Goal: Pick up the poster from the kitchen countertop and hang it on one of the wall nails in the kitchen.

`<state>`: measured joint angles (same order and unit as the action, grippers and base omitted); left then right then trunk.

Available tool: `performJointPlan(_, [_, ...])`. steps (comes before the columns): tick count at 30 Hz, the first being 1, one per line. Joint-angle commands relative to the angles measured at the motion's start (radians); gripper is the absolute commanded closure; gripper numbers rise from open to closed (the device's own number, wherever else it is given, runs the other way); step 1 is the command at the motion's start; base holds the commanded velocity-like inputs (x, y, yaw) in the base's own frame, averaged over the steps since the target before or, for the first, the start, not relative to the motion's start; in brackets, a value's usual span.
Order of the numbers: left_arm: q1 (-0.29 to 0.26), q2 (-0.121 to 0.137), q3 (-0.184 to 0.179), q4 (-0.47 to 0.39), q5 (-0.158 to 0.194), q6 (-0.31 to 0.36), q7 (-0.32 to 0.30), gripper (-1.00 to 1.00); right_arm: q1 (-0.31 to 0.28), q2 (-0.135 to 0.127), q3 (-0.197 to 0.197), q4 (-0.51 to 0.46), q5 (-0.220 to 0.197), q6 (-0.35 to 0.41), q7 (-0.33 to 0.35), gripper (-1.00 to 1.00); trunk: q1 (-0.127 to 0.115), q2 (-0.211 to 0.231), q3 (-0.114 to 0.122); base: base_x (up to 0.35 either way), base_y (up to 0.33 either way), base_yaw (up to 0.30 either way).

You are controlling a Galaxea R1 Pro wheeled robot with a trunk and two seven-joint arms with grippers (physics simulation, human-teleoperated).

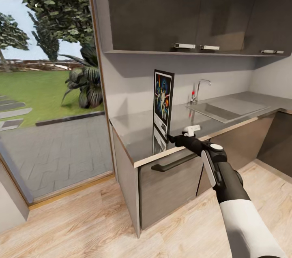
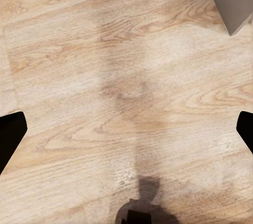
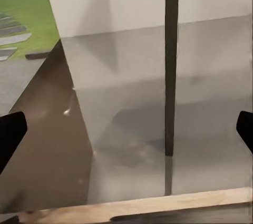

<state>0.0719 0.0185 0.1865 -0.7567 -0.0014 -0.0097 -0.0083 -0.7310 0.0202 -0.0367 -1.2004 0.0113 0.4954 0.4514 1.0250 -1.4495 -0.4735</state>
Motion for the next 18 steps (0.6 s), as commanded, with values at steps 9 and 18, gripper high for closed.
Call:
performJointPlan(9, [0.000,0.000,0.002,-0.001,0.000,-0.002,-0.002,-1.00,-0.001,0.001,-0.002,0.000,0.002,0.006,-0.031,-1.00,0.000,-0.001,-0.001,0.106,0.000,0.000])
performJointPlan(18, [0.000,0.000,0.002,-0.003,0.000,-0.001,-0.004,-1.00,-0.001,0.001,-0.002,0.001,0.002,0.006,-0.031,-1.00,0.000,-0.001,-0.001,0.128,0.000,0.000])
